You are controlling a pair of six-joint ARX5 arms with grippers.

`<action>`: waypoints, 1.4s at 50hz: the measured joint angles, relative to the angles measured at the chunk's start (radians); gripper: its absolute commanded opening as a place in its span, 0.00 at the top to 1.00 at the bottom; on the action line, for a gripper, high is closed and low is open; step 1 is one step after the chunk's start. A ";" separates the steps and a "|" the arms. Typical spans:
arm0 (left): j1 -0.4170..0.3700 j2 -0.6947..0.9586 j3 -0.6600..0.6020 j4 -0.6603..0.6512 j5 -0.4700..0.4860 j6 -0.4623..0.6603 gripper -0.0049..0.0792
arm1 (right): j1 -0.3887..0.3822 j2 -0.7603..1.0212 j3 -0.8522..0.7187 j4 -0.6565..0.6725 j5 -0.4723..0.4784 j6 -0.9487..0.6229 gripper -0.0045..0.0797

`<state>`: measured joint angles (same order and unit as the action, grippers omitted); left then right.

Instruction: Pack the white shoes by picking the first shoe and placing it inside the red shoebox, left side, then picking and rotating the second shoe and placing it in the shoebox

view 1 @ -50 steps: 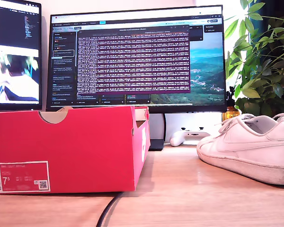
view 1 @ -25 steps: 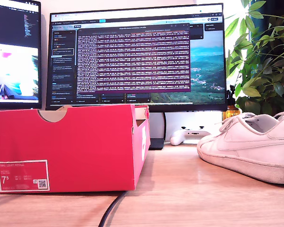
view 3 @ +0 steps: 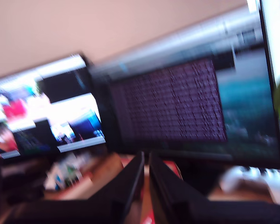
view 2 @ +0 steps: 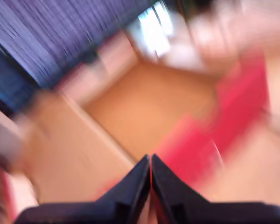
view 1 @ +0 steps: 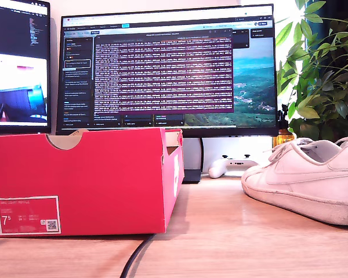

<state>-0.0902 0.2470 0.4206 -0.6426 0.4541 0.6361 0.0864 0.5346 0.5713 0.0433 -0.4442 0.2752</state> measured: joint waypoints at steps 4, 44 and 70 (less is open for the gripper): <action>-0.029 0.051 0.000 -0.051 -0.058 0.067 0.97 | 0.000 0.092 0.065 -0.047 0.000 -0.043 0.95; -0.257 0.610 0.000 0.234 -0.503 0.202 0.97 | 0.017 0.539 0.396 -0.539 0.009 -0.095 0.95; -0.257 0.691 0.000 0.371 -0.494 0.201 0.97 | 0.057 0.596 0.396 -0.687 0.129 -0.146 0.80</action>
<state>-0.3470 0.9382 0.4206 -0.2718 -0.0399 0.8375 0.1432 1.1305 0.9668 -0.6441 -0.3153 0.1295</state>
